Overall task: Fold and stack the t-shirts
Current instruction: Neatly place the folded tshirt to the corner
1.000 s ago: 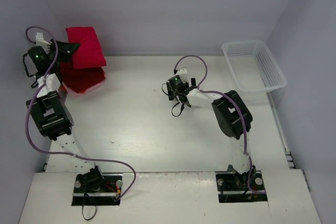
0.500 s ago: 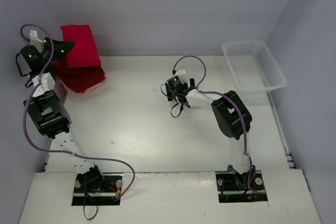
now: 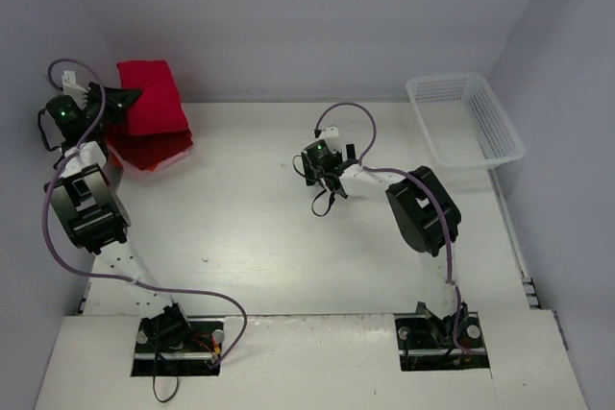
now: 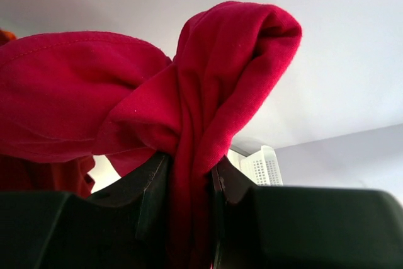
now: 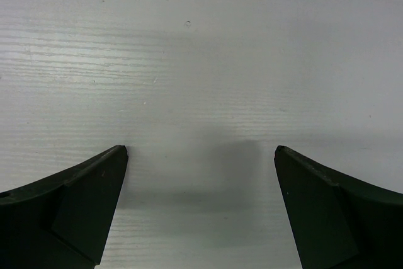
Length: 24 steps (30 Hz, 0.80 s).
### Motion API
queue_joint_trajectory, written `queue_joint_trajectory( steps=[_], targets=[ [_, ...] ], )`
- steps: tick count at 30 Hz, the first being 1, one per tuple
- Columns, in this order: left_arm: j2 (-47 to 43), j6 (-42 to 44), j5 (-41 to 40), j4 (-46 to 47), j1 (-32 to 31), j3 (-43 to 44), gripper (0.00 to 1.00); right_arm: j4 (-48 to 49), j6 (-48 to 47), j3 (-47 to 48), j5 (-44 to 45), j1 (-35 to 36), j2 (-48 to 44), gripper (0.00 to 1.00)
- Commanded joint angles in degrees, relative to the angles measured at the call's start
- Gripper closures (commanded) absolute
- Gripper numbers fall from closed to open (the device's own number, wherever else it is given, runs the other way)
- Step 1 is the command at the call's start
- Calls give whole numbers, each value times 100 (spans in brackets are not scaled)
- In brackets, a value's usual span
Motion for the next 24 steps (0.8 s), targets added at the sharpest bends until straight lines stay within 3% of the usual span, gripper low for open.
queue_joint_trajectory(
  steps=[1,9,16,22,24],
  targets=[
    [-213,-329,-396,6,300,-106,100,-362,-65,-152,71,67,-250,0],
    [-380,-312,-799,-239,582,-466,100,-371,-73,-161,36,67,-268,0],
    [-705,189,-1310,-925,617,-546,100,-380,-91,-187,19,67,-294,0],
    [-881,224,-1548,-838,740,-739,100,-388,-109,-196,-25,67,-285,0],
    [-872,198,-1565,-829,775,-748,82,-388,-109,-205,-43,67,-276,0]
  ],
)
